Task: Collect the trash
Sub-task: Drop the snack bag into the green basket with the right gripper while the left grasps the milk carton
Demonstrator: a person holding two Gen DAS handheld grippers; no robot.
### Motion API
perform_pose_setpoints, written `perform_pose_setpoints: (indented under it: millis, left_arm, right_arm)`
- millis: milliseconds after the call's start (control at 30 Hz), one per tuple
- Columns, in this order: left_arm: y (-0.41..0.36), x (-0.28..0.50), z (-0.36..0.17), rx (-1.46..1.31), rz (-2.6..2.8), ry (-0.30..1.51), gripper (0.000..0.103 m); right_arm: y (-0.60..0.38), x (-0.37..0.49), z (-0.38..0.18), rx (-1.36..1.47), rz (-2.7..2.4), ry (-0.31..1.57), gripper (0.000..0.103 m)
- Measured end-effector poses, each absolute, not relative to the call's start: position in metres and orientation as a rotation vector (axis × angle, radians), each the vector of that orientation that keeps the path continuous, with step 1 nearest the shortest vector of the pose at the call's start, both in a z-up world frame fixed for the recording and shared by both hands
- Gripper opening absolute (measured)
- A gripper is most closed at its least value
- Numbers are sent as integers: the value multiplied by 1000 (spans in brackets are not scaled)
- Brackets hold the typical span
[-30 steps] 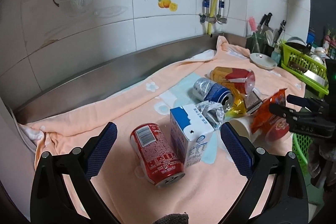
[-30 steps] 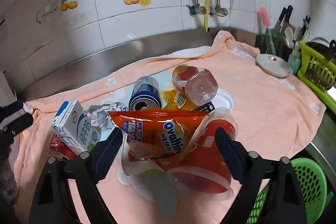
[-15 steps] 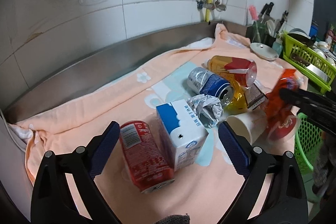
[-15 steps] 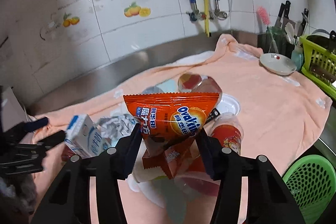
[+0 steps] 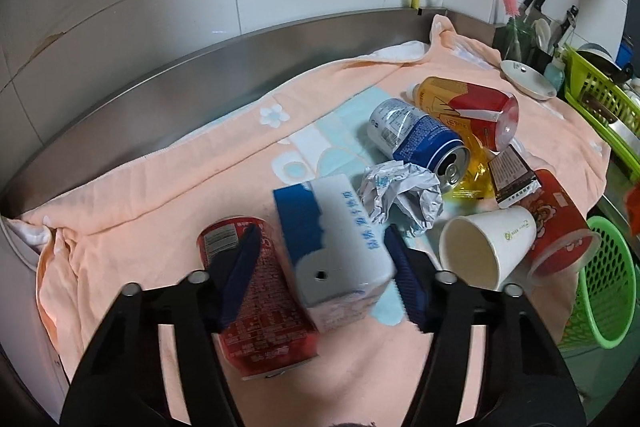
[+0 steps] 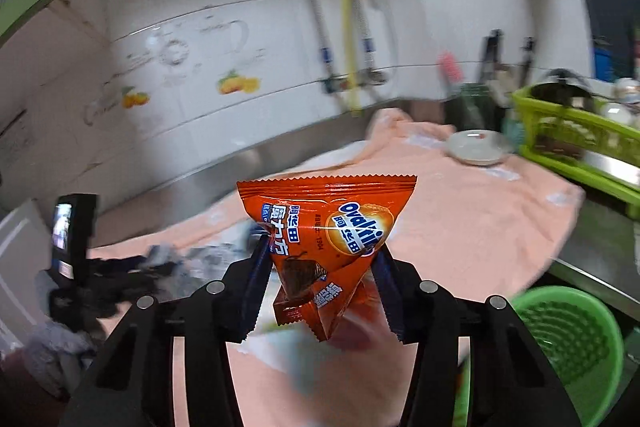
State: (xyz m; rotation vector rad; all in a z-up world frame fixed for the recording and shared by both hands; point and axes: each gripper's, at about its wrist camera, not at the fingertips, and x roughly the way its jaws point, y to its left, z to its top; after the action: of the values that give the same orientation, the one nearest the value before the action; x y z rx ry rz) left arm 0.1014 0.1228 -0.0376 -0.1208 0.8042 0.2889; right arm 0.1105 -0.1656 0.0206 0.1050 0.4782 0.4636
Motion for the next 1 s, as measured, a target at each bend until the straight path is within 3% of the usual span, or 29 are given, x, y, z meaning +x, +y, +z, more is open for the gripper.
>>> perform_pose_setpoints:
  millis: [233,500,633,700,800,1000]
  left_arm:
    - [122,93,-30,-147,275,776,49]
    - [106,65,7,-132,213,691,49]
    - [86,56,28,-115,149,649,49]
    - [71,53,39,-107,98,628,49]
    - [47,55,52,-92,15,607,49]
    - [-14,75,59,-77,-159,614,48]
  right_arm:
    - [-243,110,-20,85,225,576,49]
    - [-316,128,-106,121,31,812,49]
    - [-339,131,-134,159,-26,868,63]
    - [-350,131,-142,190,-40,880,63]
    - [-359,130,-142,204,-57,886,78]
    - [-371,116,-124,214,-56,833,83]
